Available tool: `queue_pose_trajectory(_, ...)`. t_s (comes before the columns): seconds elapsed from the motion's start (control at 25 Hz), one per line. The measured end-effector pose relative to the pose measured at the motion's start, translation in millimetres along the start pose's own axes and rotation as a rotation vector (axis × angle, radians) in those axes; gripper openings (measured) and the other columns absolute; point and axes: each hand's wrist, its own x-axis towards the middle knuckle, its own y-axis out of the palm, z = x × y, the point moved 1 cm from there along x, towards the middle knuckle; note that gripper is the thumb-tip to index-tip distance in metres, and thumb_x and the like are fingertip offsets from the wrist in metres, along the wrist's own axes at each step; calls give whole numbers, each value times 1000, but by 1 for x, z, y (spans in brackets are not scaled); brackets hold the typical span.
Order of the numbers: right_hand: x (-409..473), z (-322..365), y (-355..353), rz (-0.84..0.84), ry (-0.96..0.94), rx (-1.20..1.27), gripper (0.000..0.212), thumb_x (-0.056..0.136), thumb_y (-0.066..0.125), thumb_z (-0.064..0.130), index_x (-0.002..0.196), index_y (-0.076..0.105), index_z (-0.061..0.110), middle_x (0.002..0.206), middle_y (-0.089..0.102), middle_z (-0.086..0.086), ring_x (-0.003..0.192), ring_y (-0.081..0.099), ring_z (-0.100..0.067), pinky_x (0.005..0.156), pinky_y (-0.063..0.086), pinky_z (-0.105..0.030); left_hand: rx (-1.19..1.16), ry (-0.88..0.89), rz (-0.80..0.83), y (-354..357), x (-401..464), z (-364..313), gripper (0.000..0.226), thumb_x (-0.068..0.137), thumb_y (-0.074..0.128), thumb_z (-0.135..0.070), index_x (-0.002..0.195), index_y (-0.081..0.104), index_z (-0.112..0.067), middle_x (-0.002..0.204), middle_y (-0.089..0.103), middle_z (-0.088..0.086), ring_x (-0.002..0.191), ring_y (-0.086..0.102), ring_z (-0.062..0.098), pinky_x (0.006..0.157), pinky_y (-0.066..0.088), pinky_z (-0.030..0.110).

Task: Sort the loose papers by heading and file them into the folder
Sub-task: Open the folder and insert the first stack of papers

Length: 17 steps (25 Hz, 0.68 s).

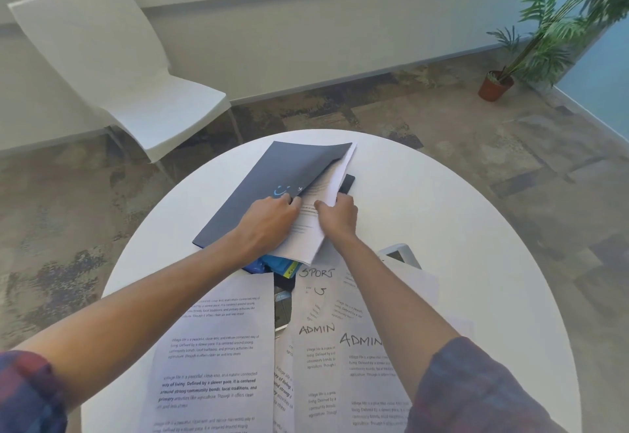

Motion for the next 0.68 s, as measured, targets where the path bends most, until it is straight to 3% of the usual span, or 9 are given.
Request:
queue_pose_trajectory(0.24,-2,14,23,48,120,32,29,88,58,27,105,60,3,104,64,-14,99,61,-34,83,51,-39,-22,-22,-13,-1,4,-2,29,97,42,-8,125,47,-9,114,61,8,89,65,30,66,45,34)
queue_pose_trajectory(0.36,0,9,18,1,152,39,8,89,52,17,90,52,9,95,55,-9,88,54,-32,76,45,-34,-21,-29,-20,-1,3,-3,28,98,42,-9,125,47,-8,115,61,9,90,64,29,66,42,32)
queue_pose_trajectory(0.52,-1,11,18,7,96,1,26,88,54,7,113,62,3,95,55,-7,89,55,-29,81,47,-33,-41,-18,-17,-1,3,-8,24,99,46,-17,122,48,-9,114,61,8,92,64,27,68,43,31)
queue_pose_trajectory(0.68,4,13,26,45,74,-14,31,89,57,9,120,62,7,118,64,-14,103,61,-29,91,51,-37,-54,-37,-26,2,5,-5,33,99,51,-21,130,47,-11,119,62,8,96,66,26,76,52,32)
